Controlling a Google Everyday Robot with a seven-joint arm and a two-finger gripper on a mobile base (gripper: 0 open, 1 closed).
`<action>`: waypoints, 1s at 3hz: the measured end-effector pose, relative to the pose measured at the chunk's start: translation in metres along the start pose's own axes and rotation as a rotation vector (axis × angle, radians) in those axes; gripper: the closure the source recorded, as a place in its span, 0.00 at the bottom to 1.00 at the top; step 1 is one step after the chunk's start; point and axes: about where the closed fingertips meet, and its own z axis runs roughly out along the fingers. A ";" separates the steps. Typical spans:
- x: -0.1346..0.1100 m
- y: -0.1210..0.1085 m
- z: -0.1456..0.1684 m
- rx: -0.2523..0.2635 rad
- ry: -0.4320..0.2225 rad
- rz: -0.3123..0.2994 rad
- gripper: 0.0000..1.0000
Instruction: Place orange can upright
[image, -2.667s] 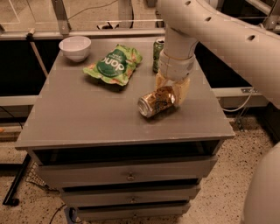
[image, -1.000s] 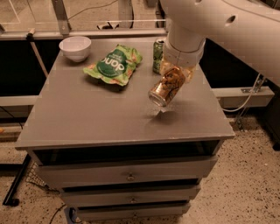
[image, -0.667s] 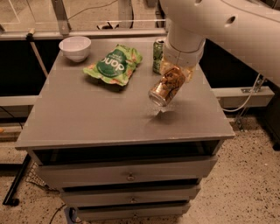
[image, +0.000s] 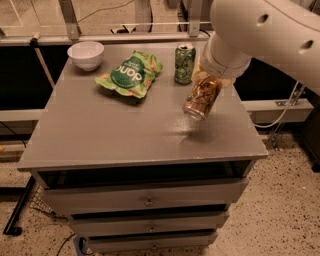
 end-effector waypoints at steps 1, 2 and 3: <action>0.011 0.008 -0.010 0.121 0.089 -0.100 1.00; 0.015 0.009 -0.015 0.208 0.127 -0.168 1.00; 0.015 0.007 -0.018 0.213 0.134 -0.206 1.00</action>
Offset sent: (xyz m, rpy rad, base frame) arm -0.0009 -0.0170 0.0239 0.0483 -0.2431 0.3543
